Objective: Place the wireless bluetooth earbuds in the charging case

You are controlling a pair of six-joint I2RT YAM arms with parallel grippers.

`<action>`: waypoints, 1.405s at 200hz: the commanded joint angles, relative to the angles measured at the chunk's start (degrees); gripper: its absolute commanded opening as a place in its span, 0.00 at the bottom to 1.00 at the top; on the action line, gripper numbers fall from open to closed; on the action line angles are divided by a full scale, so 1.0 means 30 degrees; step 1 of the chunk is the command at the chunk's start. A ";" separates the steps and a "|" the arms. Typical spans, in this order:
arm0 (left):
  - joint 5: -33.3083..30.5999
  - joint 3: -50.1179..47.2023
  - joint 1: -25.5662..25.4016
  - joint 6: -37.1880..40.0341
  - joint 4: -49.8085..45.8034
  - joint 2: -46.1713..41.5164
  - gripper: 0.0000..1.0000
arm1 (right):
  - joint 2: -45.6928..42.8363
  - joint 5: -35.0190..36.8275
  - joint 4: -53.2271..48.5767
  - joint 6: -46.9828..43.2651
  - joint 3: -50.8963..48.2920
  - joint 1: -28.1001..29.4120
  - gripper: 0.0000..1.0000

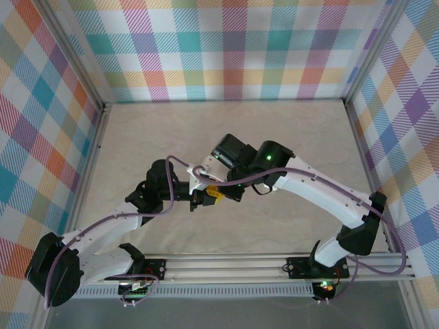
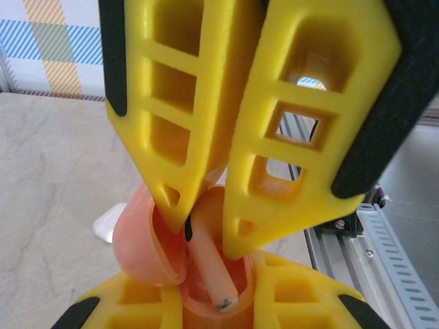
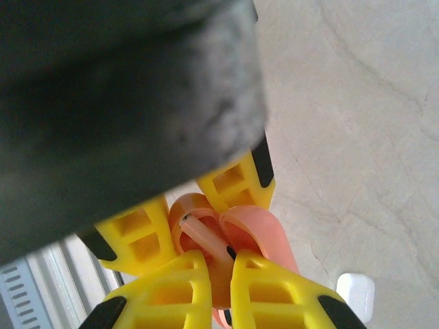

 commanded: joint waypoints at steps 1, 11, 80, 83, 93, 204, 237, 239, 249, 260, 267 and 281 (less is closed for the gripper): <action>0.0807 0.0209 -0.0090 0.0120 0.1134 -0.0916 0.00 | 0.0178 0.1593 -0.0900 -0.0029 0.0795 -0.0073 0.00; 0.0793 0.0238 -0.0090 0.0121 0.1134 -0.0915 0.00 | 0.0296 0.1743 -0.1264 -0.0072 0.0931 -0.0061 0.00; 0.0796 0.0385 -0.0097 0.0122 0.1136 -0.0797 0.00 | 0.0647 0.1811 -0.1004 0.0167 0.0800 -0.0031 0.10; 0.0793 0.0385 -0.0116 0.0120 0.1131 -0.0811 0.00 | 0.0575 0.1784 -0.0888 0.0215 0.0725 -0.0042 0.12; 0.0738 0.0357 -0.0112 0.0151 0.1105 -0.0838 0.00 | 0.0365 0.1780 -0.0491 0.0342 0.0506 -0.0057 0.17; 0.0315 0.0358 -0.0097 -0.0007 0.1162 -0.0881 0.00 | -0.2068 -0.0125 0.0954 0.1612 -0.0397 -0.1463 0.38; 0.0208 0.0297 -0.0089 -0.0470 0.1652 -0.0830 0.00 | -0.4361 -0.4464 0.2844 0.3766 -0.1885 -0.3437 0.41; 0.0229 0.0297 -0.0082 -0.0504 0.1674 -0.0805 0.00 | -0.4510 -0.4776 0.3036 0.3952 -0.2014 -0.3624 0.41; 0.0180 0.0354 -0.0082 -0.0625 0.1747 -0.0755 0.00 | -0.5164 -0.6128 0.3966 0.4809 -0.2813 -0.4299 0.41; 0.0124 0.0411 -0.0090 -0.0748 0.1804 -0.0731 0.00 | -0.5711 -0.6968 0.5045 0.5801 -0.3723 -0.4580 0.41; 0.0036 0.0442 -0.0090 -0.0868 0.1828 -0.0683 0.00 | -0.5981 -0.7358 0.5702 0.6440 -0.4277 -0.4586 0.41; -0.0134 0.0517 -0.0090 -0.1183 0.1947 -0.0614 0.00 | -0.6492 -0.8282 0.7334 0.8052 -0.5614 -0.4585 0.39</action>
